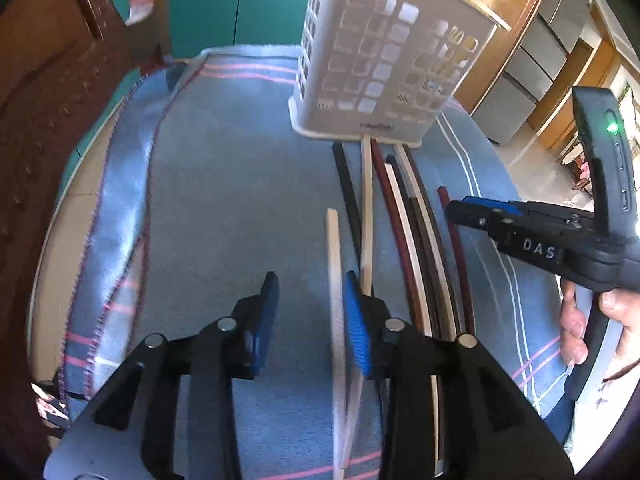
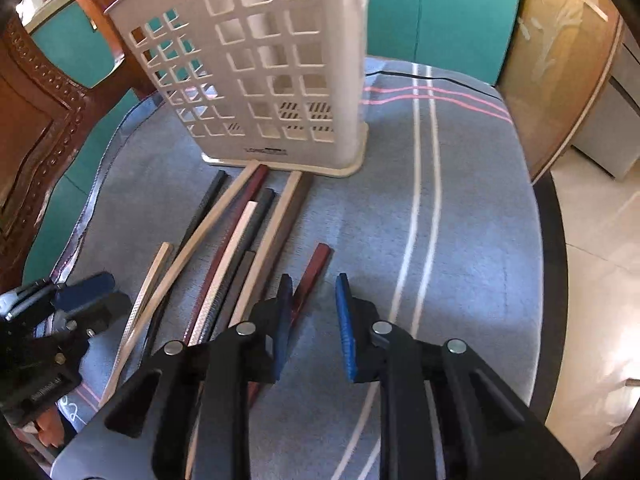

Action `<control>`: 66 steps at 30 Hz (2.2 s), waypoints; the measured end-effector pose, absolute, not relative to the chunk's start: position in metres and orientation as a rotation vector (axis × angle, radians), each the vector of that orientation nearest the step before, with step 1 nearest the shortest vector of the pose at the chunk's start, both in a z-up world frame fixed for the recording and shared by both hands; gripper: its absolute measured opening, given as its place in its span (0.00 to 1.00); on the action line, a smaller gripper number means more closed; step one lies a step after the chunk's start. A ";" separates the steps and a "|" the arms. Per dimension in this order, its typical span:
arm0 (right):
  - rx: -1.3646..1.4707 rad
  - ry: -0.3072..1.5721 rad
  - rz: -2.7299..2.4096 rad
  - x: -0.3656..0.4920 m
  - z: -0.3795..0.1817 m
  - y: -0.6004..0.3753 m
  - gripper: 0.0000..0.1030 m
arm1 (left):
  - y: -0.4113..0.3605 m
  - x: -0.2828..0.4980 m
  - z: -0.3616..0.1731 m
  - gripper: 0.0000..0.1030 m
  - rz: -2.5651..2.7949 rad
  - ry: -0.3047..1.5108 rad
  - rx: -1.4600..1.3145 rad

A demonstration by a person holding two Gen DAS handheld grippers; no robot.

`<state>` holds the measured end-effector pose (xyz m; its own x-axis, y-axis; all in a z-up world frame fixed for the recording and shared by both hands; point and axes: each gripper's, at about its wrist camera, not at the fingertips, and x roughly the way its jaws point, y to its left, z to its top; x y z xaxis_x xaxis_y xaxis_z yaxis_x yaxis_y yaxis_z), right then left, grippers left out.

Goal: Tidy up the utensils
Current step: 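Lower the left tool over a pale chopstick while the right tool lowers over a red chopstick, then close the left tool on the pale chopstick while the right tool closes on the red chopstick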

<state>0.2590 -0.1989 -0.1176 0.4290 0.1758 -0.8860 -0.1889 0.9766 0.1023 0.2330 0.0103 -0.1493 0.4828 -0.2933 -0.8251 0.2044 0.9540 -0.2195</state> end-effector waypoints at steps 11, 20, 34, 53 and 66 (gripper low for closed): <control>-0.097 1.097 0.238 0.244 -0.127 -0.194 0.23 | 0.000 0.239 -0.150 0.41 -0.258 1.021 -0.047; -0.202 1.066 0.262 0.250 -0.129 -0.198 0.11 | 0.018 0.251 -0.152 0.09 -0.187 1.038 -0.108; -0.236 1.046 0.127 0.263 -0.139 -0.187 0.31 | -0.015 0.255 -0.151 0.27 -0.115 1.027 0.056; -0.212 1.039 0.152 0.250 -0.141 -0.177 0.17 | -0.017 0.260 -0.152 0.30 -0.100 1.025 0.058; -0.030 0.903 0.299 0.220 -0.085 -0.198 0.07 | 0.001 0.243 -0.118 0.07 -0.164 0.913 -0.052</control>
<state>0.2199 -0.1977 -0.0854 0.5804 0.2431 -0.7772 -0.2683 0.9582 0.0993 0.2431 0.0007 -0.1181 0.5999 -0.1636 -0.7832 0.1192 0.9862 -0.1147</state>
